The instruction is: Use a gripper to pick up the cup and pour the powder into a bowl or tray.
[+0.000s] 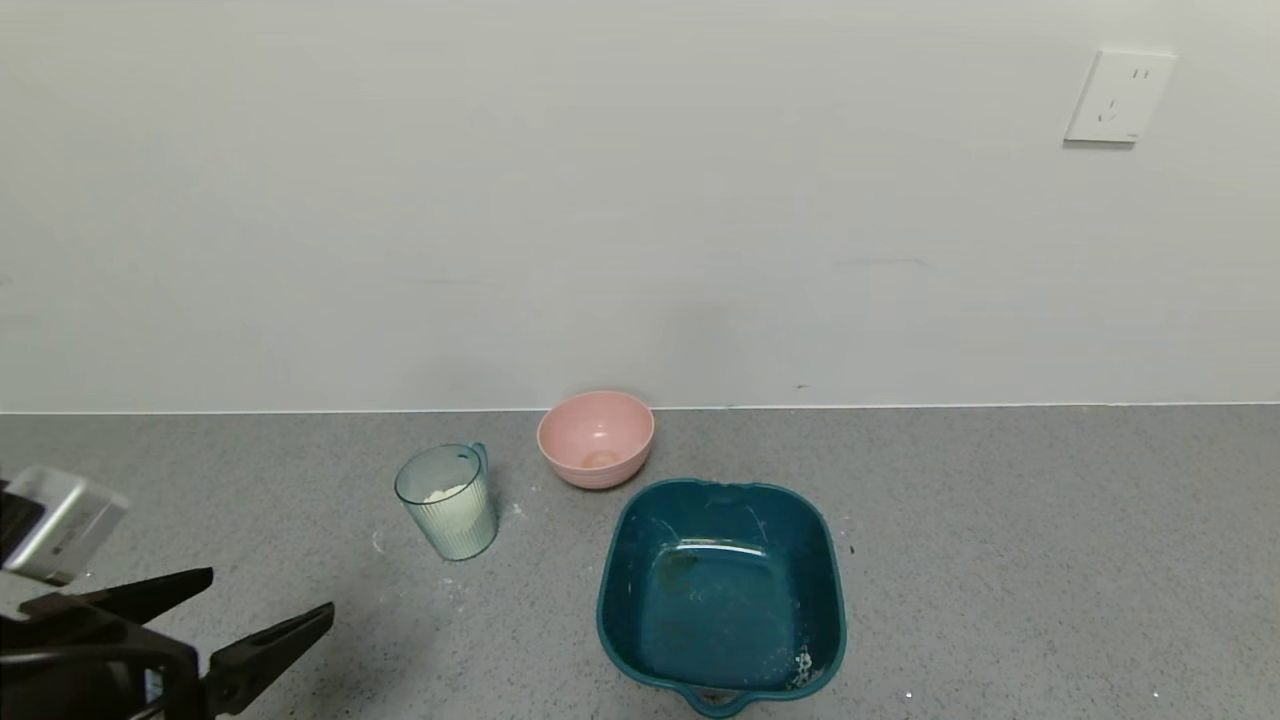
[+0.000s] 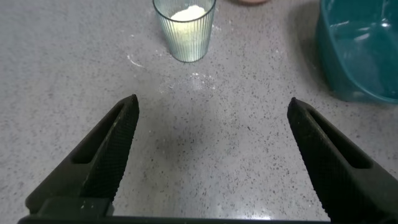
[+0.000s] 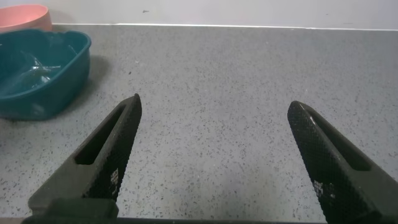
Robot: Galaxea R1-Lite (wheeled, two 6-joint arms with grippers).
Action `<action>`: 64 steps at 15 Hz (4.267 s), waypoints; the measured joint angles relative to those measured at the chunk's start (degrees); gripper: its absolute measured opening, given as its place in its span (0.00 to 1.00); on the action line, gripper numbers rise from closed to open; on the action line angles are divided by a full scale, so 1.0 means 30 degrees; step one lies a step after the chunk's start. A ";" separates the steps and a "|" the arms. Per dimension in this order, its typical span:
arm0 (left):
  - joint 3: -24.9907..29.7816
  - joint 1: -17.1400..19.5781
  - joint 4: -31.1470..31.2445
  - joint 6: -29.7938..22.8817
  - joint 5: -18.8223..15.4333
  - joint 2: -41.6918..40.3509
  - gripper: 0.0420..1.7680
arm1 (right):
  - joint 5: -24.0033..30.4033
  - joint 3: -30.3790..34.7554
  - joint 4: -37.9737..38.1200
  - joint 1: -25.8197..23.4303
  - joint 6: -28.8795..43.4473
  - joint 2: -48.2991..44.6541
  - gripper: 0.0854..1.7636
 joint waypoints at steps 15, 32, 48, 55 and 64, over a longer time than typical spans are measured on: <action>-0.1150 -0.0975 -1.0082 -0.0004 0.0939 1.3690 0.97 | -0.0008 0.0000 -0.0008 0.0000 -0.0008 0.0000 0.97; -0.3080 -0.0983 -1.7798 0.0033 0.2121 2.0066 0.97 | 0.0000 0.0000 0.0000 0.0000 -0.0008 0.0000 0.97; -0.3539 -0.1020 -1.8213 0.0033 0.2377 2.0399 0.74 | -0.0008 0.0000 0.0000 0.0000 -0.0008 0.0000 0.97; -0.3141 -0.1296 -1.8221 0.0061 0.2353 1.9192 0.73 | 0.0000 0.0000 0.0000 0.0000 -0.0008 0.0000 0.97; -0.2580 -0.4827 -1.4023 0.0089 0.4149 1.3783 0.73 | 0.0000 0.0000 0.0000 0.0000 0.0000 0.0000 0.97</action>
